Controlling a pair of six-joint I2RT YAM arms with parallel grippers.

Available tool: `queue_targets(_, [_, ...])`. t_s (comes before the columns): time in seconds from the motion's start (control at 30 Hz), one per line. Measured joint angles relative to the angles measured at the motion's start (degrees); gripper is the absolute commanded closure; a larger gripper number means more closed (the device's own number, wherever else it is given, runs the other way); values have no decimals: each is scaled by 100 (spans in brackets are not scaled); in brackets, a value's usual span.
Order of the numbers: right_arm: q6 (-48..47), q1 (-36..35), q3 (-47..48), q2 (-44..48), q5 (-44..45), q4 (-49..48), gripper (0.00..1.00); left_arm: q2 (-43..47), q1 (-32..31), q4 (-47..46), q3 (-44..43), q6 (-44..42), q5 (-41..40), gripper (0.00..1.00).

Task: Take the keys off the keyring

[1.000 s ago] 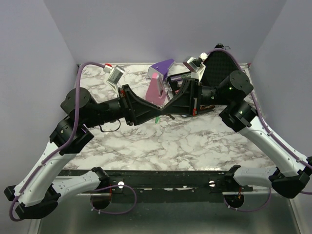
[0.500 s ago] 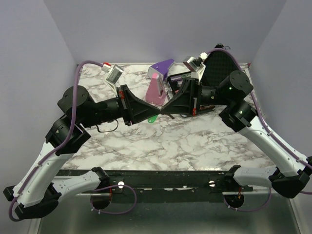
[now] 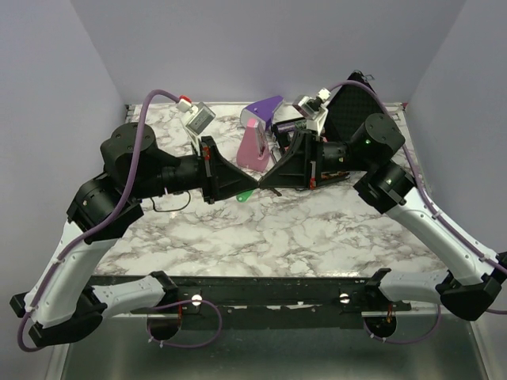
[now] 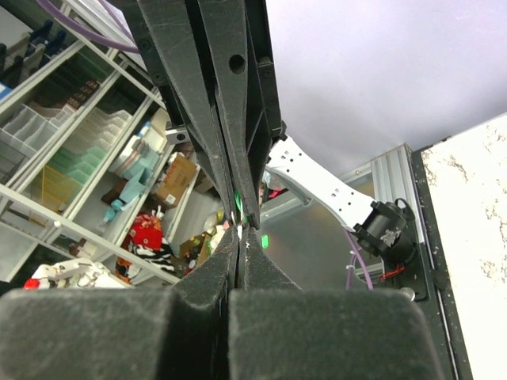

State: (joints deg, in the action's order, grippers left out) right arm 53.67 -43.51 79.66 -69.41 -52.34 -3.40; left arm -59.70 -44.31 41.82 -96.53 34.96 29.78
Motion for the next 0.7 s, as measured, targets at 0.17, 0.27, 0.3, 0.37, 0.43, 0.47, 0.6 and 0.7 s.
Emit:
queue_targets(0.17, [-85, 0, 0, -37, -107, 160, 99, -114, 0, 374, -175, -262, 111, 100])
queue_targets(0.27, [-122, 0, 0, -48, -166, 256, 99, -175, 0, 560, -262, -398, 203, 100])
queue_targets(0.3, [-127, 0, 0, -48, -188, 286, 99, -199, 0, 619, -291, -431, 229, 100])
queue_targets(0.37, [-136, 0, 0, -57, -247, 332, 99, -243, 0, 717, -345, -501, 282, 100])
queue_targets(0.43, [-160, 0, 0, -76, -295, 356, 99, -273, 0, 789, -376, -560, 315, 100])
queue_targets(0.47, [-170, 0, 2, -85, -321, 369, 99, -291, 0, 839, -400, -603, 323, 100])
queue_targets(0.6, [-221, 0, 35, -114, -407, 529, 99, -339, 0, 1034, -466, -743, 389, 100])
queue_targets(0.7, [-256, 0, 66, -122, -452, 658, 99, -393, 0, 1110, -518, -791, 424, 100])
